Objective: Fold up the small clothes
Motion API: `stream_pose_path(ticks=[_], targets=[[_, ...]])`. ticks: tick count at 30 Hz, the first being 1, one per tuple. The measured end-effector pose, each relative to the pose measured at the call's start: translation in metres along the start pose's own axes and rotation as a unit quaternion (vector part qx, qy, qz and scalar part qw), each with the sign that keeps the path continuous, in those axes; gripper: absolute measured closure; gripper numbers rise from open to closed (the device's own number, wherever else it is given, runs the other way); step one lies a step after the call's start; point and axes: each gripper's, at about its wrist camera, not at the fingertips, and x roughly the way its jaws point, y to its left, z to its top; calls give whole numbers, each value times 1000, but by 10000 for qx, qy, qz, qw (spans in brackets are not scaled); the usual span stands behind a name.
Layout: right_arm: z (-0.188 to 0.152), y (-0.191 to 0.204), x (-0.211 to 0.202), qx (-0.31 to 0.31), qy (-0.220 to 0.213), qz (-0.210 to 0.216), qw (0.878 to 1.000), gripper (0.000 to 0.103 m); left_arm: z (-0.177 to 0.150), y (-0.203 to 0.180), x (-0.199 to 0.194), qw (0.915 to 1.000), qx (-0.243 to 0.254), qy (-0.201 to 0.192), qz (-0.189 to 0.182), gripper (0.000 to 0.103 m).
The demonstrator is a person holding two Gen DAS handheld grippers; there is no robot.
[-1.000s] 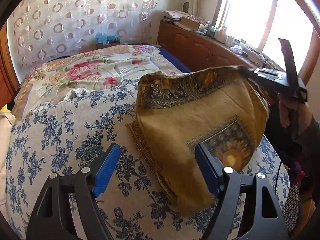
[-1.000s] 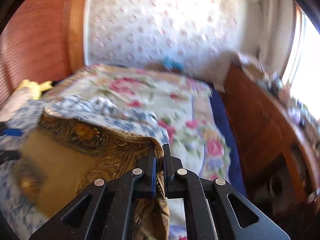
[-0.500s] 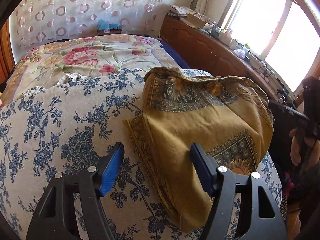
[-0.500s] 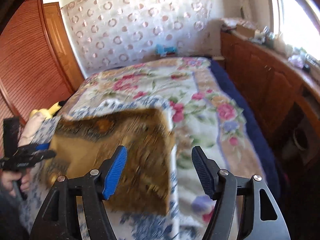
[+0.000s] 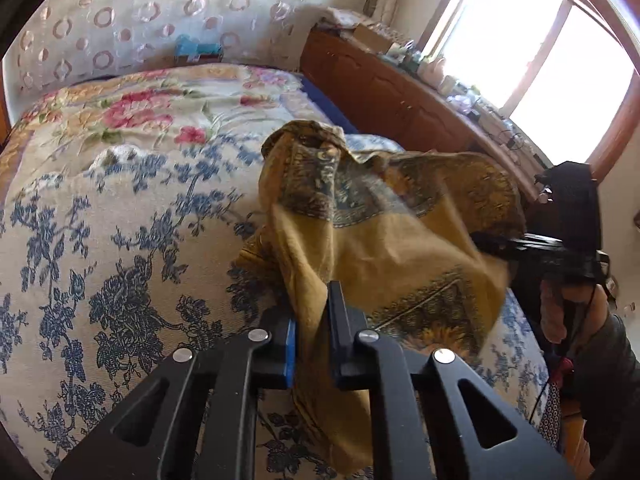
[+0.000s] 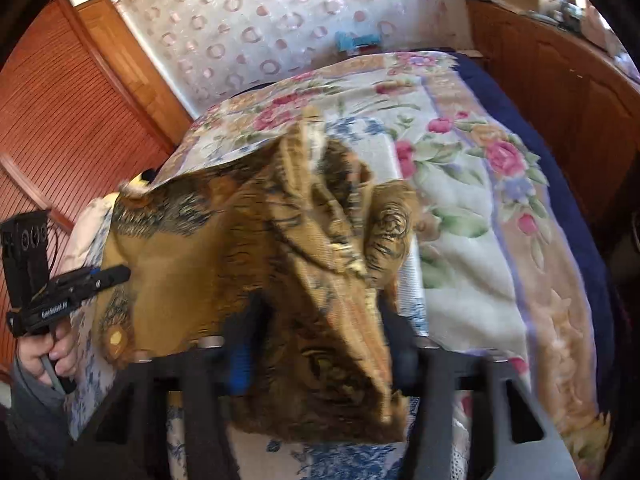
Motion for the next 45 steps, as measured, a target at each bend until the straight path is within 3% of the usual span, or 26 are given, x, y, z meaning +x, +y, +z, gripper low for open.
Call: stream_pose_path(ticks=[2,8,15,23,28,31,34,36,38,41,45], targets=[[1,3,-4,-213,12,-22,9998,83,1,-5,-18,9997,63,-182,-124,91],[18,51,-33,-1069,-420,116,9933,86,-5,3,-103,9947,46,-1018,-142,93],[66,172,-10,-2179,-629,896,9698,86,-48,76,-229,9782,-429,-1885,756,93],[115,336,76,-3256,-405,1599,9310,87,-117,175,-316,9447,-1527,-2415,1609,94],[142,403,147,-3684,-13,1722,9136,87,-147,219,-314,9299,-2134,-2408,1781,94],[159,421,201,-3759,250,1590,9126,86,-160,237,-294,9289,-2290,-2208,1895,95],[166,436,235,-3934,243,1417,9081,86,-169,251,-275,9294,-2396,-1988,1983,95],[169,440,254,-3970,275,1256,9088,84,-174,255,-269,9283,-2382,-1879,2148,95],[166,444,266,-4002,349,1099,9092,70,-178,258,-266,9288,-2417,-1799,2156,95],[170,447,258,-3735,-46,770,9244,48,-178,253,-268,9290,-2341,-1802,2228,94],[176,438,229,-3290,-995,593,9372,44,-176,249,-268,9287,-2227,-1739,2400,91]])
